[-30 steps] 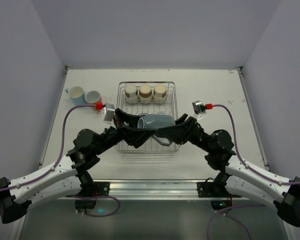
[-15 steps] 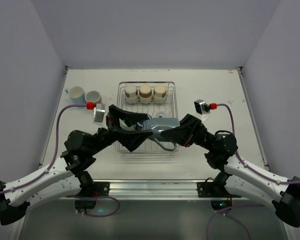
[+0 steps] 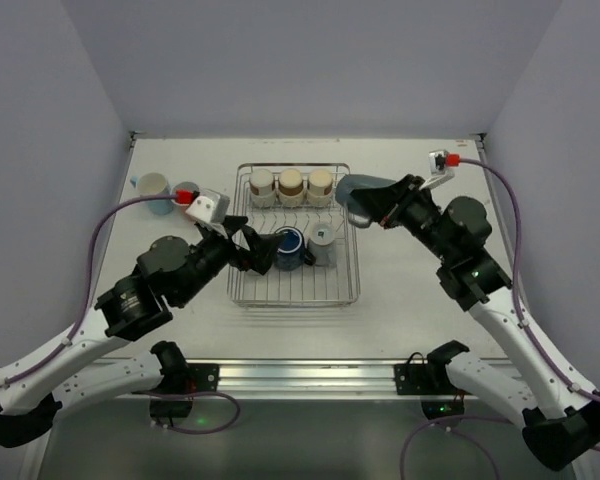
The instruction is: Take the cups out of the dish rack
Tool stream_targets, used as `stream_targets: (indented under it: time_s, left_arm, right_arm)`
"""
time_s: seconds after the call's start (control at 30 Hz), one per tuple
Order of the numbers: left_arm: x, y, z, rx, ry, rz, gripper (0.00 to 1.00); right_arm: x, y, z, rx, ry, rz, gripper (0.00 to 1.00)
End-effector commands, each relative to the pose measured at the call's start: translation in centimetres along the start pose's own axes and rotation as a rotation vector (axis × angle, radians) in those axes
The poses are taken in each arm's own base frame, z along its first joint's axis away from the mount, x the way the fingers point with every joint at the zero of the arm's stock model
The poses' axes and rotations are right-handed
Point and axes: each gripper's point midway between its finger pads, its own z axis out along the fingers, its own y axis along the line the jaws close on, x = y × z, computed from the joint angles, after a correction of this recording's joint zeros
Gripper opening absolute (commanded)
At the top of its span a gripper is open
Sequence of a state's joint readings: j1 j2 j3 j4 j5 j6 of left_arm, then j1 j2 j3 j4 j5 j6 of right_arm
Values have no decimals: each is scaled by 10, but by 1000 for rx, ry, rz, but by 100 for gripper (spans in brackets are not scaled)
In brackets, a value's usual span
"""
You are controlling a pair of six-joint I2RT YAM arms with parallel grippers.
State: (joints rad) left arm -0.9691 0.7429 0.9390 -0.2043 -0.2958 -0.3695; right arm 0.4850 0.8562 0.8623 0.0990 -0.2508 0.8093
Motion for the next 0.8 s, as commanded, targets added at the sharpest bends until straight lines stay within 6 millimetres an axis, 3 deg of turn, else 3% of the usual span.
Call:
stream_targets:
  time_s: [0.0,0.07,0.1,0.13,0.17,0.2,0.27,0.4,0.47,0.5,0.6,0.63,0.77]
  left_arm:
    - [59,68,-15,-295,227,204,100]
    - [71,82,-16,-358,253,239,100]
    - [77,87,-16,-379,270,258,100]
    - [79,92,-16,-402,272,271,100]
    - [84,95,-16,-415,285,283,100]
    - [89,97,-15,-423,302,295,100]
    - [94,101,-16,-439,325,310,100]
    - [105,106,-20,-455,353,322,100]
    - [107,107,-19,-455,359,324,100]
    - [107,107,-18,-457,362,325,100]
    - [109,105,-13,-455,375,328,100]
    - [110,105,-13,-456,382,328,100]
    - [112,103,-8,-465,395,314,100]
  right_arm:
    - [-49,-92,-9,472,-40,-275,0]
    - [-44,-133,-3,594,49,-291,0]
    - [-60,-141,-2,639,35,-305,0]
    - [-64,-154,-1,697,54,-319,0]
    - [-51,-192,0,816,153,-343,0]
    - [-67,-196,7,845,148,-356,0]
    - [-59,-222,10,912,257,-369,0]
    - [-48,-287,36,1001,409,-347,0]
    - [-49,-301,48,1002,440,-339,0]
    - [-33,-322,55,1014,494,-320,0]
    - [-27,-340,69,1020,538,-307,0]
    - [-13,-355,71,1031,583,-291,0]
    - [-3,-372,82,1028,610,-276,0]
